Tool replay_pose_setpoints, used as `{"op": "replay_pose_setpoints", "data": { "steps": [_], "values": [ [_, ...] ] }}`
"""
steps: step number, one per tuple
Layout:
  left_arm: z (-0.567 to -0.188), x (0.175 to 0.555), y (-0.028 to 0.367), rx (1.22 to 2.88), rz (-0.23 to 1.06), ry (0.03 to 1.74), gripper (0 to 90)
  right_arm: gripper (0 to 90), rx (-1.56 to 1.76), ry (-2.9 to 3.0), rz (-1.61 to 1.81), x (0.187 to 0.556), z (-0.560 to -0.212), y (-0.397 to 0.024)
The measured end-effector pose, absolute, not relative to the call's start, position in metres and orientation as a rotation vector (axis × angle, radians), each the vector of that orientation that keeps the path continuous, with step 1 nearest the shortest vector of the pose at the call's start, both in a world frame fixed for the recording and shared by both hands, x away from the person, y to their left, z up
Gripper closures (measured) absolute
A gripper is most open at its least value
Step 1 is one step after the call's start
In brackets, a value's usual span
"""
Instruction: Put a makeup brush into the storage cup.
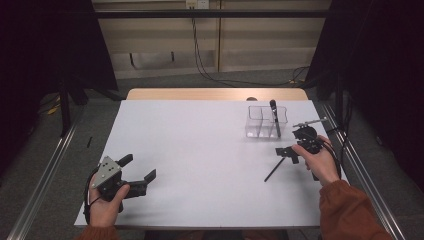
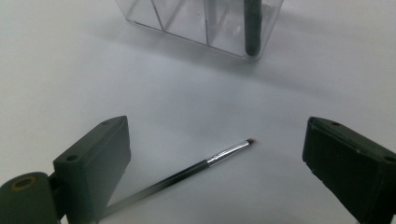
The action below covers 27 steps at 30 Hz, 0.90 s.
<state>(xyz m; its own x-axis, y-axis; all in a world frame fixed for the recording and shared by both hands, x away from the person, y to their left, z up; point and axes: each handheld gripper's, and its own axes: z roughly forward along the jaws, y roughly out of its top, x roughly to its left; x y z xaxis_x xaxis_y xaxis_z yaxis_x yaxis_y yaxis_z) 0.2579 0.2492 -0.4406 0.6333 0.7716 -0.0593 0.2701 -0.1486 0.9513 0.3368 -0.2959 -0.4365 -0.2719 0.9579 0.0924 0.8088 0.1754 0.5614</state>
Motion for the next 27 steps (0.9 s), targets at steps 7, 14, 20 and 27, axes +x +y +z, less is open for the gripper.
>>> {"op": "replay_pose_setpoints", "data": {
  "steps": [7,14,20,27],
  "values": [
    [-0.440,0.257,0.250,1.712,0.550,0.856,3.2,7.0,1.709,2.291,0.603,0.344,-0.444,-0.289],
    [-0.440,0.257,0.249,1.716,0.547,0.851,3.1,6.4,1.798,2.361,0.486,0.349,-0.448,-0.286],
    [-0.439,0.257,0.249,1.708,0.551,0.836,3.1,10.4,1.891,2.362,0.420,0.353,-0.449,-0.286],
    [-0.439,0.257,0.249,1.704,0.548,0.831,3.2,13.6,1.948,2.376,0.386,0.357,-0.455,-0.286]
  ]
}}
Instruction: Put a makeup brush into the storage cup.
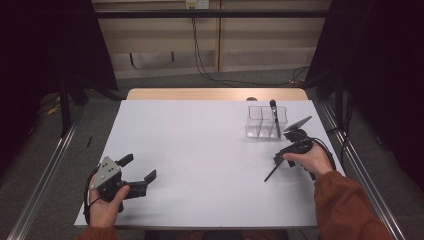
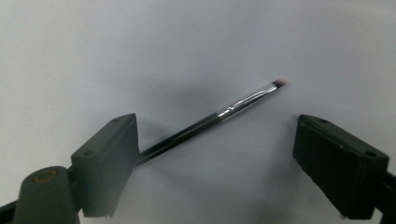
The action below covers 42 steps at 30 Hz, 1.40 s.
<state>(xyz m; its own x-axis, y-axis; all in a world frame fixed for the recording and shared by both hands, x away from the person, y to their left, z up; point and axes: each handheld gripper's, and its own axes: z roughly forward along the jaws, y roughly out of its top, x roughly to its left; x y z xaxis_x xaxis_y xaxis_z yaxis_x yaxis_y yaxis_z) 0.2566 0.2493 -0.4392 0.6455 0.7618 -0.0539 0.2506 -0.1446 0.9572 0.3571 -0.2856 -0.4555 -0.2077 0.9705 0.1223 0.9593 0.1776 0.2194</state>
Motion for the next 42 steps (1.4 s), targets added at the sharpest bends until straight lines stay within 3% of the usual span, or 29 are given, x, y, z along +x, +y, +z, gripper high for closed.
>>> {"op": "replay_pose_setpoints", "data": {
  "steps": [28,31,35,42],
  "values": [
    [-0.440,0.256,0.248,1.715,0.539,0.814,3.1,18.0,1.906,2.384,0.178,0.364,-0.459,-0.269],
    [-0.440,0.256,0.248,1.715,0.538,0.814,3.0,21.9,1.906,2.390,0.168,0.364,-0.458,-0.269],
    [-0.440,0.256,0.250,1.710,0.541,0.824,2.9,35.7,1.897,2.409,0.155,0.364,-0.454,-0.269],
    [-0.440,0.256,0.250,1.711,0.539,0.831,2.9,46.5,1.891,2.421,0.147,0.363,-0.452,-0.269]
  ]
}}
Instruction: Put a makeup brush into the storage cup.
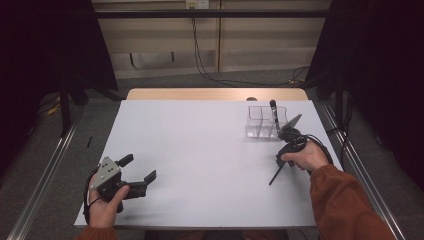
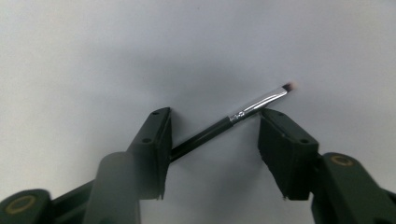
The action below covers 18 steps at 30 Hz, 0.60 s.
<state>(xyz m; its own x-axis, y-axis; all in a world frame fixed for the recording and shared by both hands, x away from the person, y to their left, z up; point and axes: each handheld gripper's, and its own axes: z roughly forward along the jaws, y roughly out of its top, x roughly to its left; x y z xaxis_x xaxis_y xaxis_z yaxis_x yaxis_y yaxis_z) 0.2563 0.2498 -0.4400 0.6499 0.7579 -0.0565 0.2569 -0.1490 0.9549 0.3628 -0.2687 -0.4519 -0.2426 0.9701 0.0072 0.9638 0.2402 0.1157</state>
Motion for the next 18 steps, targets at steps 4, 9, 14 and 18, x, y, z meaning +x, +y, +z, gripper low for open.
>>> {"op": "replay_pose_setpoints", "data": {
  "steps": [4,9,14,18],
  "values": [
    [-0.4401,0.2565,0.2494,1.711,0.543,0.833,2.9,54.4,1.882,2.439,0.145,0.3632,-0.4508,-0.2688],
    [-0.4404,0.2566,0.2499,1.711,0.547,0.844,2.9,64.4,1.889,2.438,0.139,0.3640,-0.4498,-0.2709],
    [-0.4413,0.2566,0.2490,1.723,0.548,0.838,2.9,75.0,1.905,2.434,0.125,0.3665,-0.4494,-0.2737],
    [-0.4417,0.2569,0.2472,1.729,0.544,0.834,2.9,82.4,1.934,2.425,0.121,0.3681,-0.4493,-0.2757]
  ]
}}
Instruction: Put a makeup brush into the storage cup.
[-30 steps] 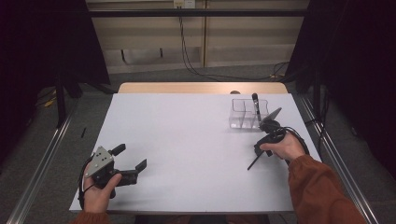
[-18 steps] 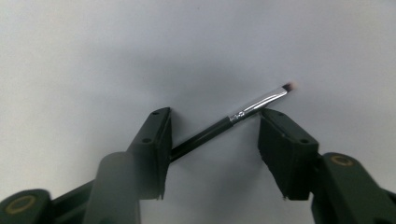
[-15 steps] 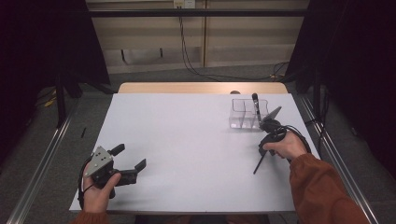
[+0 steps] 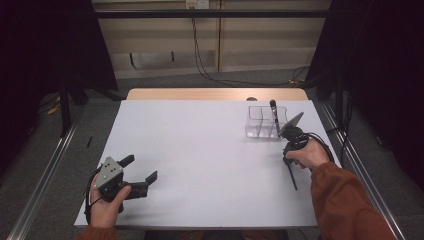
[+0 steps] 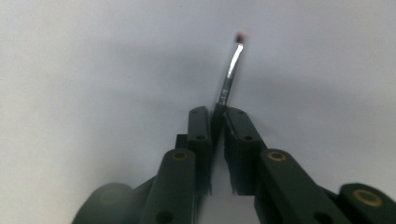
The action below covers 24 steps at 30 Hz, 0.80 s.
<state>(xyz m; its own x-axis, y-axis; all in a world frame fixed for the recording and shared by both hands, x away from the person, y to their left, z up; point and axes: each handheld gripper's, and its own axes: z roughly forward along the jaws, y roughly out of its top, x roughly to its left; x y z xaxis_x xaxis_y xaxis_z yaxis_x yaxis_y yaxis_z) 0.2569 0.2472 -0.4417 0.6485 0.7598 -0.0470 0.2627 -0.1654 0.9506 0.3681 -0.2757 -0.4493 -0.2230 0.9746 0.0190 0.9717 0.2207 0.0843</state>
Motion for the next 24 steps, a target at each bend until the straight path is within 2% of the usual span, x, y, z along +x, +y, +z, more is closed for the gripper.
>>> {"op": "replay_pose_setpoints", "data": {
  "steps": [2,24],
  "values": [
    [-0.442,0.257,0.248,1.729,0.548,0.836,2.9,86.4,1.955,2.418,0.119,0.369,-0.449,-0.278],
    [-0.441,0.258,0.251,1.727,0.558,0.854,2.9,86.5,1.835,2.462,0.271,0.358,-0.450,-0.286]
  ]
}}
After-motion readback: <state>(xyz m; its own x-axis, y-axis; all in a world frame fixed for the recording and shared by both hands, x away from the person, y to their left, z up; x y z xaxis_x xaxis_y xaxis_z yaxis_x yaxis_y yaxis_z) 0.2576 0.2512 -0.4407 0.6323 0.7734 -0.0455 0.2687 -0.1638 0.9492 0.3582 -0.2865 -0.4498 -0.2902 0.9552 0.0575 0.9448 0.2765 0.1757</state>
